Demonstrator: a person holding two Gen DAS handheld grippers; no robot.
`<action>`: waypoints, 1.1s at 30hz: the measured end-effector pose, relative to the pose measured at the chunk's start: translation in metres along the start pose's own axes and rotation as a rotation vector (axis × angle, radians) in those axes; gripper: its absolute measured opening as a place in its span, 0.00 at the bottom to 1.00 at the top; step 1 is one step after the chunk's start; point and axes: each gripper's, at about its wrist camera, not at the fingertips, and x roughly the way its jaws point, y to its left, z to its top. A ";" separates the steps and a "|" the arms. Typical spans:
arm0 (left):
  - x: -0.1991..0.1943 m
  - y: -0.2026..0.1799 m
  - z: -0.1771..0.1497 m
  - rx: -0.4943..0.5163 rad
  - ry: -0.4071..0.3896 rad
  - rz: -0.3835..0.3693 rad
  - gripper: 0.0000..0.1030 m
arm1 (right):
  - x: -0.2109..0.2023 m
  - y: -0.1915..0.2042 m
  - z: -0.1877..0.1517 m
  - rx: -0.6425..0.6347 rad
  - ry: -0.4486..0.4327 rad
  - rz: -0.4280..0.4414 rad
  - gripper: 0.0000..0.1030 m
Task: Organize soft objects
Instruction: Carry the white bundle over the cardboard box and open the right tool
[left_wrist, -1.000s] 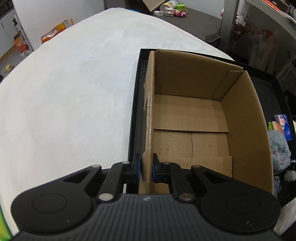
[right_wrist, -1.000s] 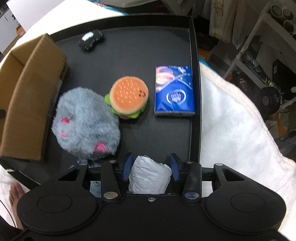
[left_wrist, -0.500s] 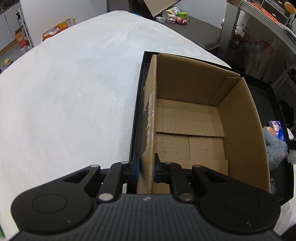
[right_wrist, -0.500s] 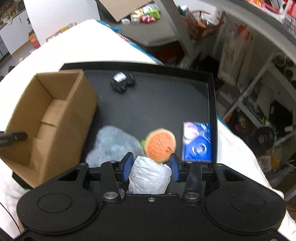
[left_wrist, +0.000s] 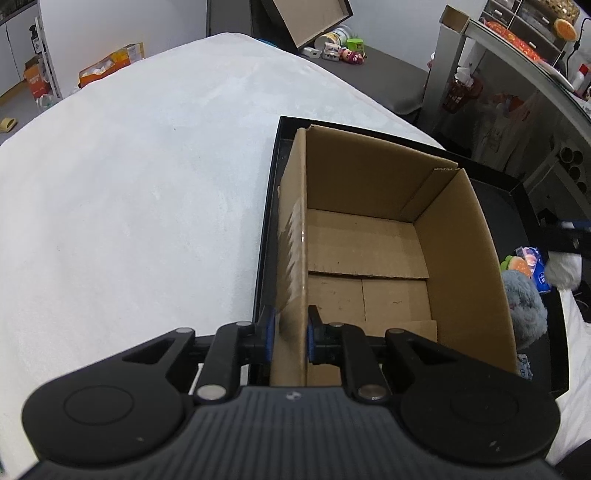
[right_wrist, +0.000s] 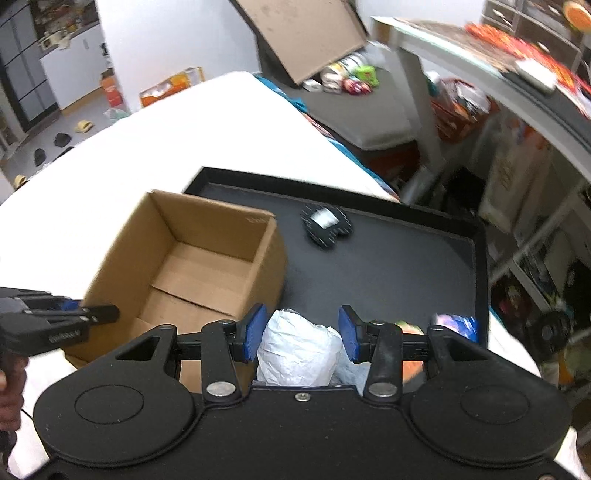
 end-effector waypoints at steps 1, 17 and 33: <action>0.000 0.001 0.000 -0.003 -0.003 -0.003 0.13 | -0.001 0.004 0.003 -0.012 -0.007 0.006 0.41; 0.003 0.007 -0.004 -0.027 -0.009 -0.026 0.12 | 0.022 0.061 0.043 -0.175 -0.041 0.085 0.41; 0.002 0.008 -0.003 -0.023 -0.004 -0.028 0.13 | 0.022 0.071 0.058 -0.170 -0.119 0.111 0.58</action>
